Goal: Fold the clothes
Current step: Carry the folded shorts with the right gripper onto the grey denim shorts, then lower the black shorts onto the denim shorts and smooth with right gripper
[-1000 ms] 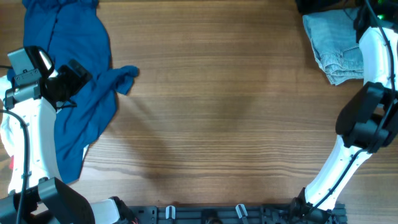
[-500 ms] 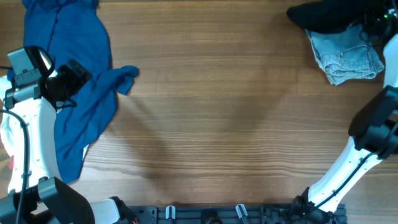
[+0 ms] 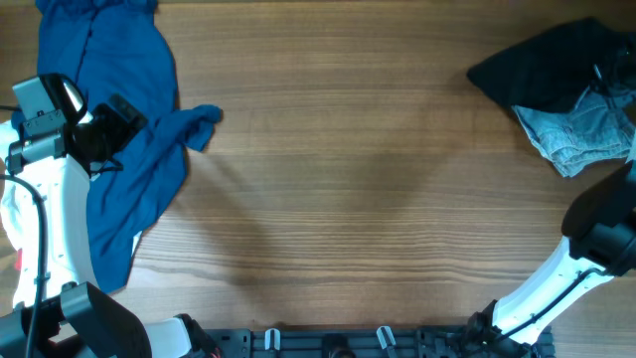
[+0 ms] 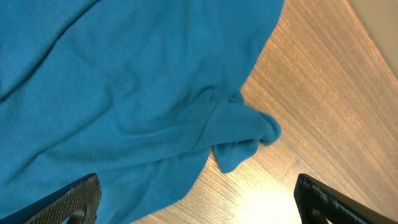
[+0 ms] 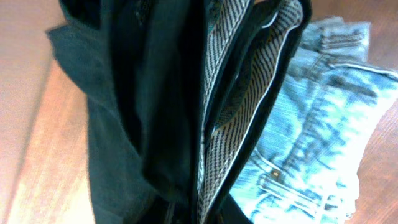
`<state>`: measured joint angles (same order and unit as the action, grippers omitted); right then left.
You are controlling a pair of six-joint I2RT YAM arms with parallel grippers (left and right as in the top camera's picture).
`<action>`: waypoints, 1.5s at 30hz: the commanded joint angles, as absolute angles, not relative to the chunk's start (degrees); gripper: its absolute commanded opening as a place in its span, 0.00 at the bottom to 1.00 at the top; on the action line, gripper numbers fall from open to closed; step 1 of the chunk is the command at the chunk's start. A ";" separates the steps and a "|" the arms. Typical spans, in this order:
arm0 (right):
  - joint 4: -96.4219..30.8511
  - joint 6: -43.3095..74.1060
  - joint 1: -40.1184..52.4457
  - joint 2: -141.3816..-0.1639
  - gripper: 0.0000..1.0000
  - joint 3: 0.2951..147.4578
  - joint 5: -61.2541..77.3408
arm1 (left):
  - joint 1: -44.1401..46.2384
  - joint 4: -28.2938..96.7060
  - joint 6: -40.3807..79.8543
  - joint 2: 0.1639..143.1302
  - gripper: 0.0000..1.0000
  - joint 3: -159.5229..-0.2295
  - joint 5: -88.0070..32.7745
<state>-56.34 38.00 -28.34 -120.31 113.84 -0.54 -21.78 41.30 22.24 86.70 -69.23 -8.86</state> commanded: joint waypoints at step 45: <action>-17.41 33.47 -23.00 -118.74 0.04 70.04 17.91 | -21.98 42.48 22.98 87.13 1.00 -69.34 -10.87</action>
